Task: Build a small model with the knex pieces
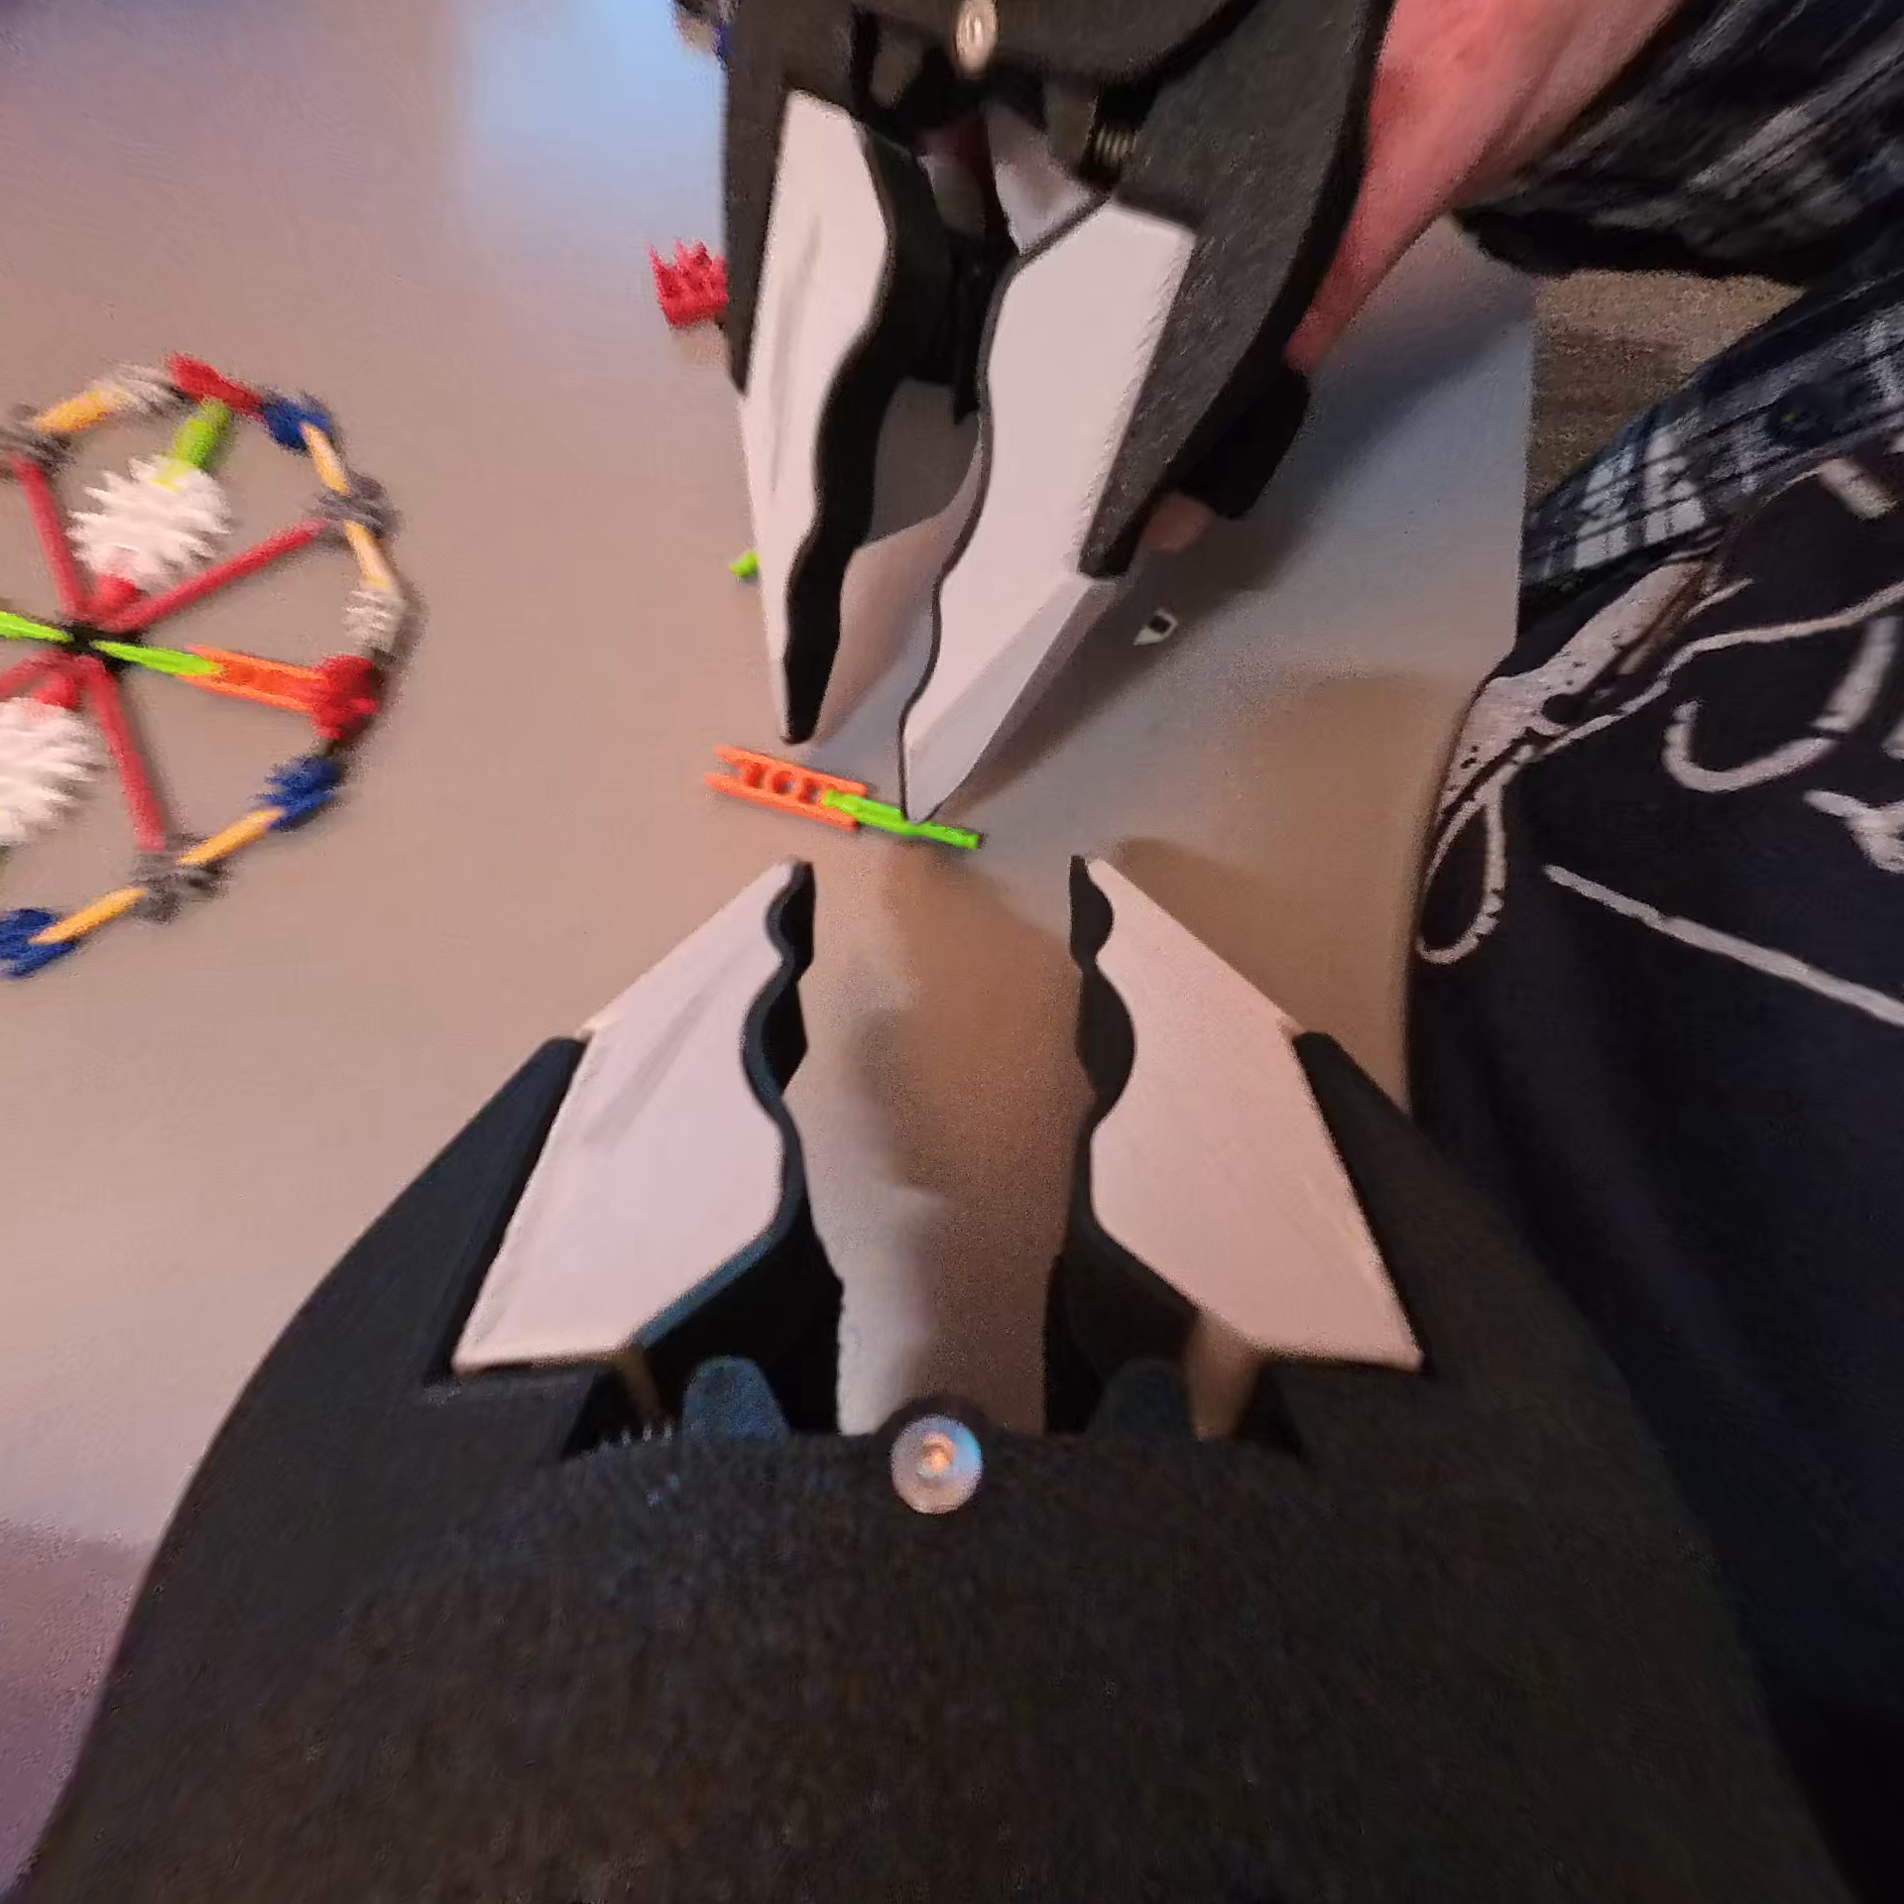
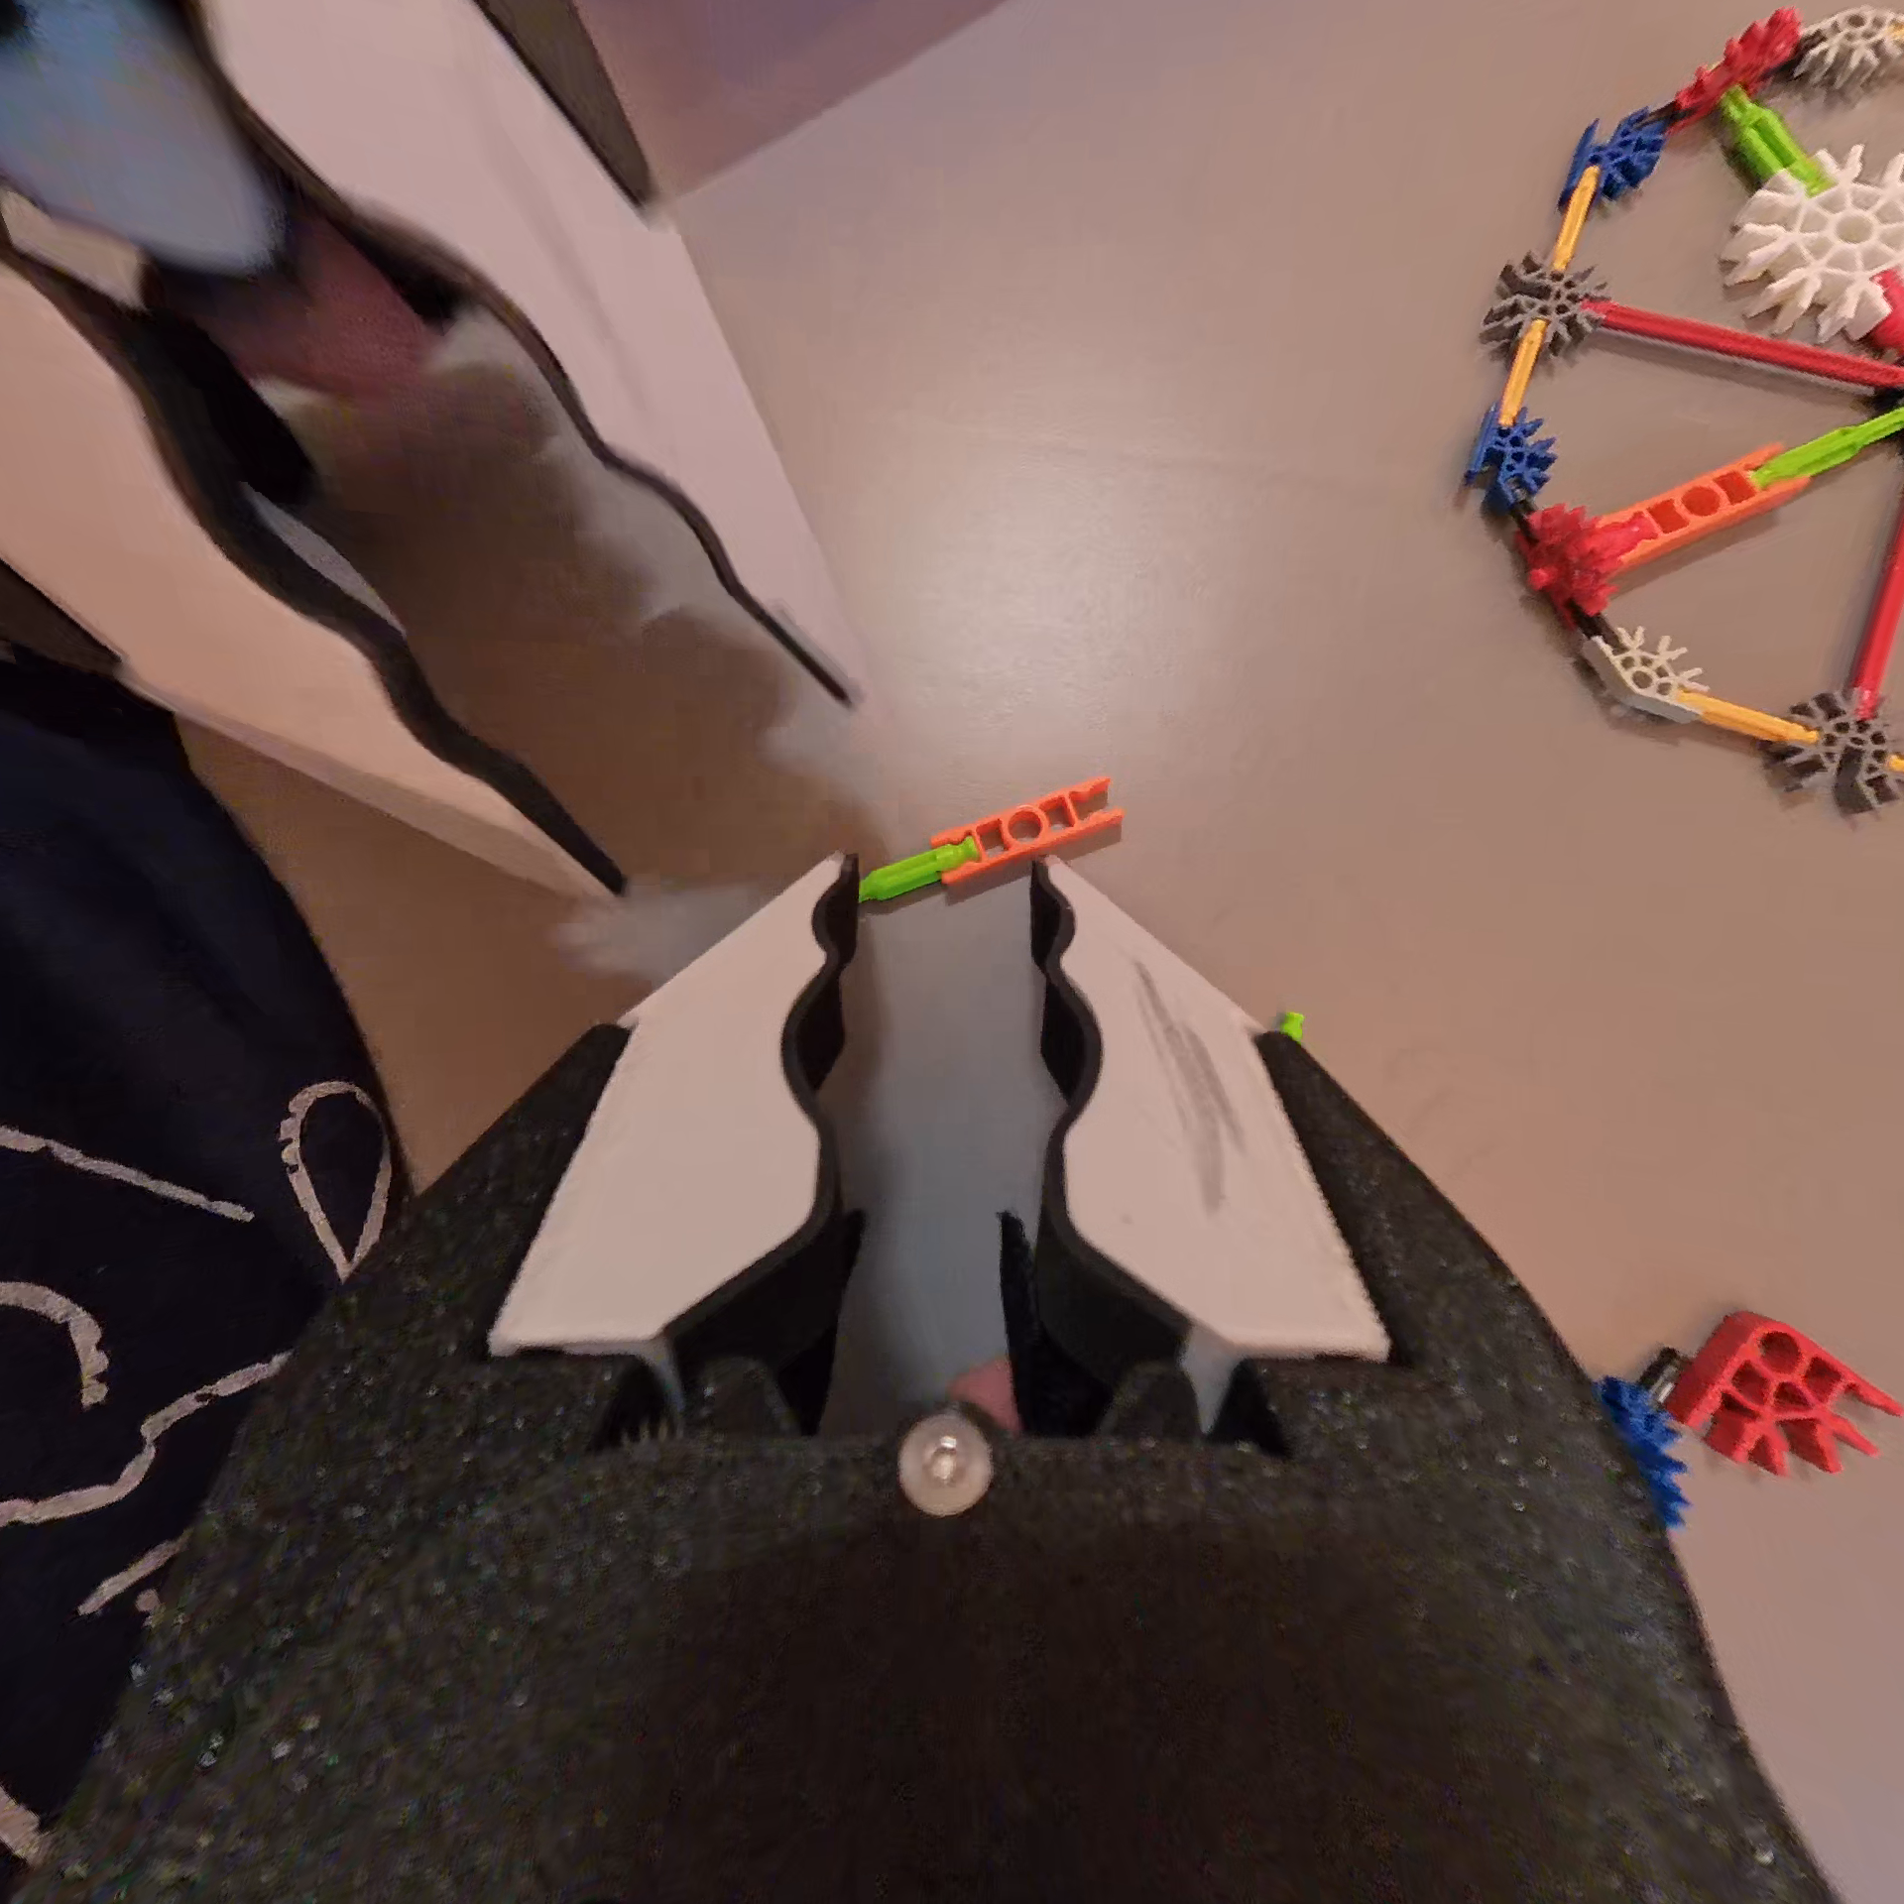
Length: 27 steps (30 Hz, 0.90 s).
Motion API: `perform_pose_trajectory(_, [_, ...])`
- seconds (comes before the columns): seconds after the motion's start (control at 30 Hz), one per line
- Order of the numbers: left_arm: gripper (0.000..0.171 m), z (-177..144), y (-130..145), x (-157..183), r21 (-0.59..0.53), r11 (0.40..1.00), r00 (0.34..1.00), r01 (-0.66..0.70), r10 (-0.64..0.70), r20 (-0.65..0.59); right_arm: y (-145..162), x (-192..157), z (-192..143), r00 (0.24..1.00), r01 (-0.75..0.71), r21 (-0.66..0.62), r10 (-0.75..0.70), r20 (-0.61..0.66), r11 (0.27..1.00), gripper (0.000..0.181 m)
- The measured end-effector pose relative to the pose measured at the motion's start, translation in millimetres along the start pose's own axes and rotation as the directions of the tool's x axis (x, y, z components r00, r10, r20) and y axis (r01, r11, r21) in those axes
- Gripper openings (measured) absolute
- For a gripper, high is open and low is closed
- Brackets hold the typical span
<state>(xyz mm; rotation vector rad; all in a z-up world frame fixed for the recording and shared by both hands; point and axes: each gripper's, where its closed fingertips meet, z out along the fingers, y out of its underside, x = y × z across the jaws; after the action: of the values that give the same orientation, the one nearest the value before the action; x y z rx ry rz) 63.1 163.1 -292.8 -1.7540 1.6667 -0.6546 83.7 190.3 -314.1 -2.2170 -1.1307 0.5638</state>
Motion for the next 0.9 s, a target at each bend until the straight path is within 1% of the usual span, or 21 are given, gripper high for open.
perform_pose_trajectory(0.07, [0.049,-30.2,-8.1,-4.9,0.034,0.999,0.999,-0.033,0.032,0.031,-1.4,1.8,-2.4,1.000,-0.002,0.020,0.002,-0.001,1.000,0.032])
perform_pose_trajectory(0.1, [0.049,-48.9,-10.8,-11.9,0.046,0.998,0.997,-0.044,0.041,0.065,-2.0,2.7,-3.7,1.000,-0.002,0.026,0.002,-0.004,1.000,0.032])
perform_pose_trajectory(0.2, [0.044,-111.7,-7.2,-50.0,0.021,0.999,0.978,-0.044,0.039,0.203,-7.5,1.1,-7.1,1.000,0.011,0.051,-0.011,-0.006,0.999,0.032])
perform_pose_trajectory(0.23, [0.043,-133.1,-2.2,-67.8,-0.002,0.999,0.964,-0.036,0.035,0.263,-9.1,1.1,-6.7,1.000,0.017,0.056,-0.016,-0.012,0.998,0.032])
perform_pose_trajectory(0.3, [0.040,-171.0,15.5,-102.3,-0.089,0.996,0.928,-0.022,0.054,0.368,-10.7,0.4,-3.1,1.000,0.024,0.058,-0.022,-0.020,0.998,0.032])
perform_pose_trajectory(0.4, [0.039,-209.7,51.8,-147.1,-0.254,0.967,0.883,0.001,0.119,0.455,-12.0,-0.5,3.6,0.999,0.032,0.062,-0.030,-0.038,0.998,0.032])
perform_pose_trajectory(0.5, [0.037,-228.3,93.2,-181.0,-0.390,0.920,0.877,0.030,0.163,0.451,-12.9,-0.8,8.5,0.998,0.037,0.070,-0.034,-0.050,0.997,0.032])
perform_pose_trajectory(0.57, [0.035,-233.8,122.0,-193.9,-0.463,0.884,0.899,0.069,0.147,0.413,-10.5,2.2,10.2,0.998,0.027,0.060,-0.023,-0.059,0.998,0.032])
perform_pose_trajectory(0.67, [0.032,-231.0,148.8,-201.8,-0.481,0.873,0.944,0.079,0.089,0.317,-10.2,4.9,10.2,0.998,0.006,0.069,-0.002,-0.055,0.998,0.031])
perform_pose_trajectory(0.73, [0.032,-233.2,170.7,-210.7,-0.543,0.835,0.952,0.088,0.090,0.292,-9.8,6.9,9.5,0.998,0.001,0.070,0.003,-0.057,0.998,0.031])
perform_pose_trajectory(0.8, [0.032,-232.0,190.0,-212.3,-0.604,0.793,0.966,0.081,0.086,0.242,-9.7,8.0,8.9,0.999,-0.010,0.073,0.014,-0.052,0.997,0.031])
perform_pose_trajectory(0.9, [0.034,-223.3,209.2,-209.9,-0.640,0.764,0.985,0.077,0.043,0.170,-9.7,7.9,8.5,0.999,-0.021,0.080,0.024,-0.038,0.997,0.031])
